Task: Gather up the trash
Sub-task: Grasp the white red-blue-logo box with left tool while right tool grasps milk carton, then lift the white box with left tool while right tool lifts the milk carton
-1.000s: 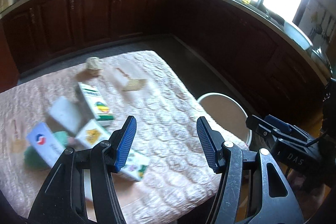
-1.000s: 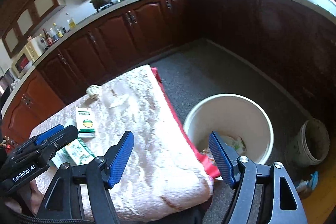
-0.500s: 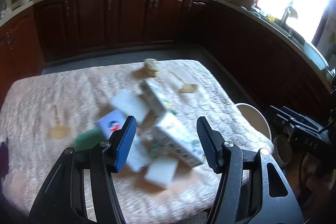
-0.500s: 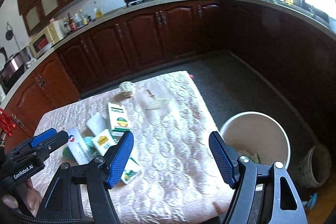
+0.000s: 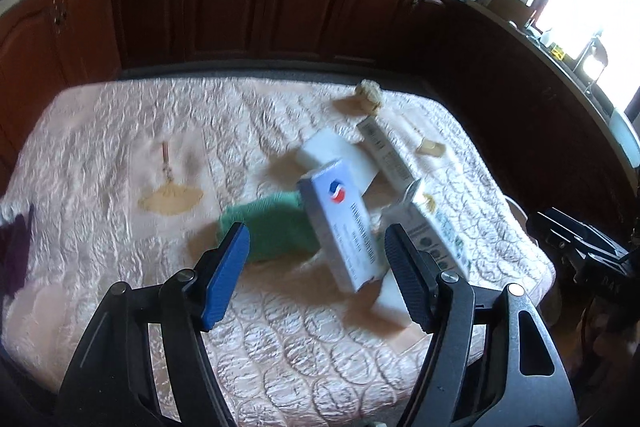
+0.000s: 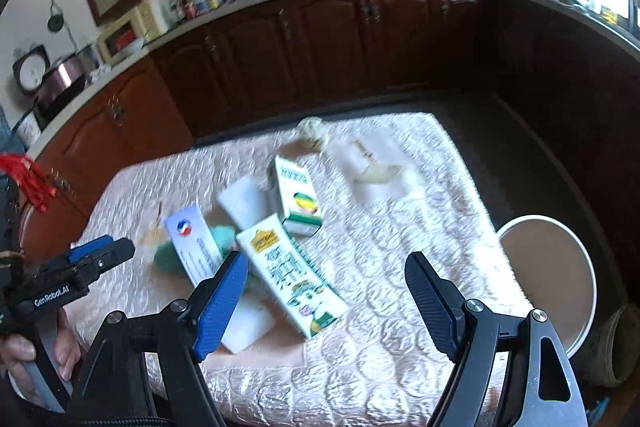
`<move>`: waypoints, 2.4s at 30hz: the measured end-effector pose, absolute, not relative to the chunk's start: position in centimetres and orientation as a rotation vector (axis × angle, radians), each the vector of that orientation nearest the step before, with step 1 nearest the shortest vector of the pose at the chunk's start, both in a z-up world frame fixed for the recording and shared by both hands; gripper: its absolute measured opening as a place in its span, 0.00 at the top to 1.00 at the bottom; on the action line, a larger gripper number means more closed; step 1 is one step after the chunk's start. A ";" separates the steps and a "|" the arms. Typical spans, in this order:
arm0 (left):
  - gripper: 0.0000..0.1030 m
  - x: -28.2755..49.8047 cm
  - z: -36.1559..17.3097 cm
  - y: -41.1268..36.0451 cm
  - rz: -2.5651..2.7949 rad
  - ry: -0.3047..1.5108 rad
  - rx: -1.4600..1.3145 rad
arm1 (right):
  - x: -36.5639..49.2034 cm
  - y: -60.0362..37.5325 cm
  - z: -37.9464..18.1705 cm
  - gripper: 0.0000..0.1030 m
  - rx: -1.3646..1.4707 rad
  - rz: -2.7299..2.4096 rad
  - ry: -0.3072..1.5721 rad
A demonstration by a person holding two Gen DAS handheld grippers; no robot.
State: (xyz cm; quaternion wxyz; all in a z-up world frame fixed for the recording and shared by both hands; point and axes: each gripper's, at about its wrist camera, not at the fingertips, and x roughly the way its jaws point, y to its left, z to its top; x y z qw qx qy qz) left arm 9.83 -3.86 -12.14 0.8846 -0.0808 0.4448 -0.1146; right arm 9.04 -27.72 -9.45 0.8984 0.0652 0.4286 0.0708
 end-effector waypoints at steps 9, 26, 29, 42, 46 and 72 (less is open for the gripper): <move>0.33 11.8 -14.9 -4.8 -0.221 0.970 -0.212 | 10.6 -26.4 -13.0 0.23 0.129 0.198 0.984; 0.68 15.6 -17.7 -8.0 -0.251 0.993 -0.182 | 14.6 -25.0 -18.7 0.22 0.144 0.312 1.105; 0.73 15.6 -17.6 -8.1 -0.270 0.996 -0.188 | 15.0 -24.7 -19.4 0.29 0.166 0.333 1.112; 0.83 12.7 -12.6 -6.7 -0.313 0.920 -0.168 | 12.1 -25.3 -14.9 0.45 0.171 0.357 0.979; 0.84 11.8 -11.2 -7.0 -0.318 0.892 -0.150 | 10.8 -25.6 -13.2 0.52 0.173 0.357 0.937; 0.84 12.2 -13.4 -7.2 -0.298 0.963 -0.148 | 11.9 -29.7 -15.6 0.30 0.030 0.206 1.065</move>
